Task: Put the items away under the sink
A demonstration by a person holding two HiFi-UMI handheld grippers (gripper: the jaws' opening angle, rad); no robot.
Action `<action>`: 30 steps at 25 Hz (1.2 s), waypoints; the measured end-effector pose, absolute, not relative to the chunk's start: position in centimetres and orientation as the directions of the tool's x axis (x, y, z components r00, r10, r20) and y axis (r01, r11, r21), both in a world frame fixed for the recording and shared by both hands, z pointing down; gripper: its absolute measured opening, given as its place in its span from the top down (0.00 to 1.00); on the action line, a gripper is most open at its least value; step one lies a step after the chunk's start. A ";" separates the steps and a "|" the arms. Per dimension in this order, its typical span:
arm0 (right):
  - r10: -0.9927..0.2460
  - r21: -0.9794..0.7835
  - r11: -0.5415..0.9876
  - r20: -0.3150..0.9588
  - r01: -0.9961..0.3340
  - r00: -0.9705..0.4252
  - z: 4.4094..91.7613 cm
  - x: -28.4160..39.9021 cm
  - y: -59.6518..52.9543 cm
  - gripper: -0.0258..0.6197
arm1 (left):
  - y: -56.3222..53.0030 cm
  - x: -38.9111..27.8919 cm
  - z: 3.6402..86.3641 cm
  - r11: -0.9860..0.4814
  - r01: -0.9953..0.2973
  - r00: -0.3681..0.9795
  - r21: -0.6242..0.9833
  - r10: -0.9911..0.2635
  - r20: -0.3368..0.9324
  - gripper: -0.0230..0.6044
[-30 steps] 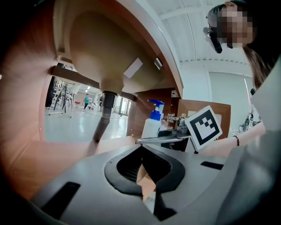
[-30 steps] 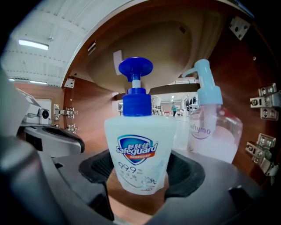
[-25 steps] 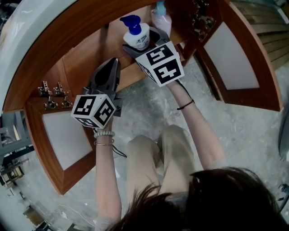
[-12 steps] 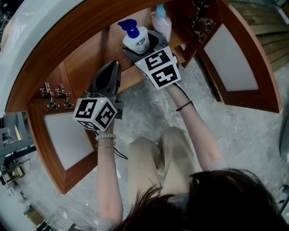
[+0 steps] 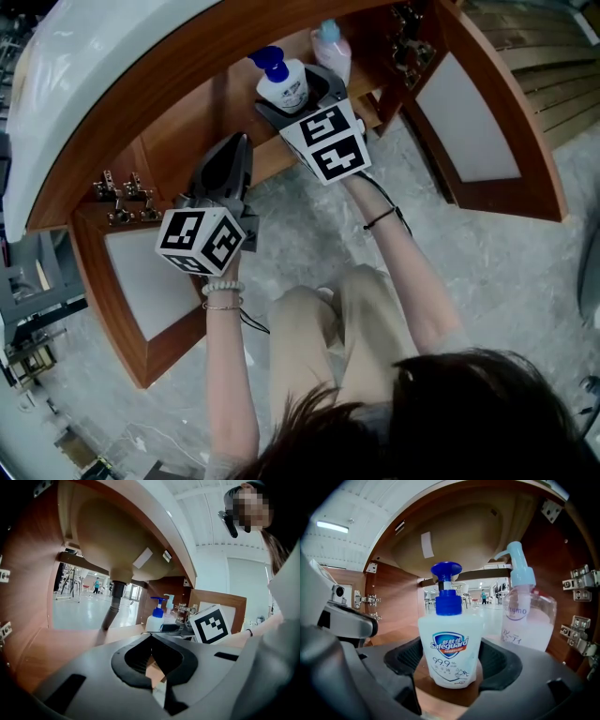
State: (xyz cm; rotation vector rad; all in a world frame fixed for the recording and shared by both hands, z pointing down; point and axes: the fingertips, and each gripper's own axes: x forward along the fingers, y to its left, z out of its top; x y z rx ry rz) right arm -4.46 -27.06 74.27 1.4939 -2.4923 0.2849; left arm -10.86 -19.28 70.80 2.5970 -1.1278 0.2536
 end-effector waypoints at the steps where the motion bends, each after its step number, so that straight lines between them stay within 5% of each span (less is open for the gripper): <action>1: -0.843 -0.054 0.459 0.290 -0.887 -0.454 74.1 -4.3 -26.9 0.41 | -19.1 -10.8 70.6 -0.648 -0.734 0.678 0.204 -0.679 0.280 0.96; 20: -0.832 -0.092 0.440 0.332 -0.893 -0.445 65.4 -3.1 -21.0 0.42 | -15.2 -9.2 63.4 -0.647 -0.707 0.707 0.285 -0.631 0.321 0.96; 30: -0.823 -0.089 0.441 0.358 -0.893 -0.442 61.4 -2.6 -17.6 0.67 | -12.9 -8.3 60.1 -0.643 -0.697 0.716 0.316 -0.610 0.340 0.96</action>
